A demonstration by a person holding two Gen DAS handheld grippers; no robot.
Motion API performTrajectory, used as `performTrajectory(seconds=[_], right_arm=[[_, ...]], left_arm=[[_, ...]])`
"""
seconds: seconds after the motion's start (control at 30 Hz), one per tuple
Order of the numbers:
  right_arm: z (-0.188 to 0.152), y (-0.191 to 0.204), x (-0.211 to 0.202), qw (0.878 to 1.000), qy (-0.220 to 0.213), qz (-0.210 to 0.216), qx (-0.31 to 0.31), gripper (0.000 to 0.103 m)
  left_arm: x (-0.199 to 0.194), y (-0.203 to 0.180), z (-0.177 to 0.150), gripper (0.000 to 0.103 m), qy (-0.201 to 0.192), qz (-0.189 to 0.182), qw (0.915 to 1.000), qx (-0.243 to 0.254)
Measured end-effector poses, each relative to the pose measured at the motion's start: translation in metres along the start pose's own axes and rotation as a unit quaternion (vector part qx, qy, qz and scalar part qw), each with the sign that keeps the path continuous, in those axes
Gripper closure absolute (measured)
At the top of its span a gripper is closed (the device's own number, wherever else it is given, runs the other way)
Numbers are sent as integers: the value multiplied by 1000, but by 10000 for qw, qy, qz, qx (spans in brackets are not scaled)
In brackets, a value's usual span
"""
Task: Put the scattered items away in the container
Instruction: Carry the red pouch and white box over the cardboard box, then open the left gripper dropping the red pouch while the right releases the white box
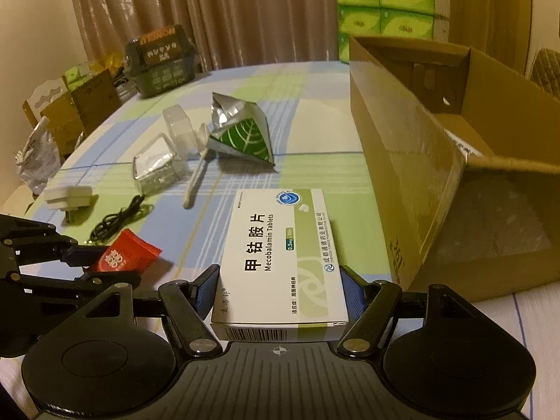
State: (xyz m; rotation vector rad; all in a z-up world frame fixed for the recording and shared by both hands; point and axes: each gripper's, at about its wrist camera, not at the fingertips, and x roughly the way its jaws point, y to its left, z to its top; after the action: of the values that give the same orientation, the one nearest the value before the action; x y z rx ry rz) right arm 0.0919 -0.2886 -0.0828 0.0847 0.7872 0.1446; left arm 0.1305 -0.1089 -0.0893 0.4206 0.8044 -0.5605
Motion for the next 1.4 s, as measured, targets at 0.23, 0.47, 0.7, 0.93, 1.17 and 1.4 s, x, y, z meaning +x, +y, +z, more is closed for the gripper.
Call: performTrajectory(seconds=[0.23, 0.47, 0.7, 0.93, 1.17, 1.4], right_arm=[[9, 8, -18, 9997, -233, 3, -106, 35], [19, 14, -47, 9973, -678, -74, -277, 35], [35, 4, -83, 9914, -1223, -306, -347, 35], [51, -36, -108, 9851, -1543, -732, -199, 35], [58, -82, -117, 9809, -1609, -1090, -55, 35], [56, -121, -119, 9781, -1622, -1304, 80, 35]], left_arm=[[-21, 0, 6, 80, -150, -8, 9997, -202], [-46, -6, 21, 80, -387, 24, 9987, -332], [-70, -20, 46, 80, -696, -88, 9970, -329], [-81, -49, 82, 80, -1004, -393, 9938, -258], [-80, -89, 125, 80, -1302, -685, 9891, -23], [-65, -122, 158, 80, -1426, -832, 9862, 129]])
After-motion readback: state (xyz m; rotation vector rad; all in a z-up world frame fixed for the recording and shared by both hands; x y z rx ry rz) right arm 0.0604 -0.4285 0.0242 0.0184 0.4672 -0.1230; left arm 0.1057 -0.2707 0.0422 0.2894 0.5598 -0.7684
